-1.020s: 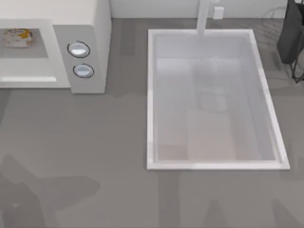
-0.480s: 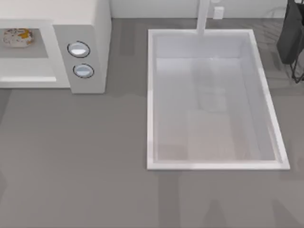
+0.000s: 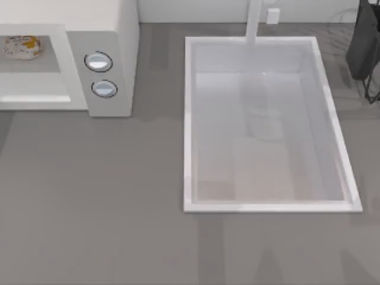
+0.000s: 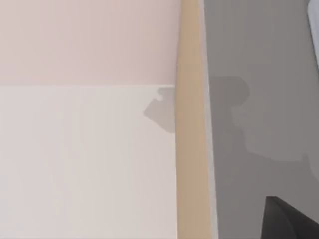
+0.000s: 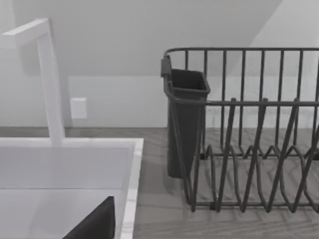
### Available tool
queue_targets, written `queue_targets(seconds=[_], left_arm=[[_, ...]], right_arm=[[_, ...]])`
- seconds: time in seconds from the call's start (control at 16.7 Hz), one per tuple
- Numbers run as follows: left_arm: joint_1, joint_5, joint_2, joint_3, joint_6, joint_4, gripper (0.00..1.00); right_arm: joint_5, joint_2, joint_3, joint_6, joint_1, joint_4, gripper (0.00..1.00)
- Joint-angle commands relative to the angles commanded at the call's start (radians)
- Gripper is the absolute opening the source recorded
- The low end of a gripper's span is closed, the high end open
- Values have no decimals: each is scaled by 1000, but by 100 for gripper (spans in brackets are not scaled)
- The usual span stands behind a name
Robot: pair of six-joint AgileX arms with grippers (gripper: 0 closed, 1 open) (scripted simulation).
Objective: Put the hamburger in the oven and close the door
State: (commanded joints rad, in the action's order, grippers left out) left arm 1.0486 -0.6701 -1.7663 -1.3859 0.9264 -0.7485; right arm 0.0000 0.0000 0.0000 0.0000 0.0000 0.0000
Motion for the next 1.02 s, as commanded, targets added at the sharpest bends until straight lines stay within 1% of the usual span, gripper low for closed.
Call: queue_targets(seconds=[0.12,0.6,1.02], left_arm=[[1,-1,-17,35,1,51,0],[6,-5,-110,235,5,339,0],[-4,-2,-101,266,-3,368,0]], right_arm=[[0,0,0,0,0,0,100],[0,0,0,0,0,0,100],[0,0,0,0,0,0,100]])
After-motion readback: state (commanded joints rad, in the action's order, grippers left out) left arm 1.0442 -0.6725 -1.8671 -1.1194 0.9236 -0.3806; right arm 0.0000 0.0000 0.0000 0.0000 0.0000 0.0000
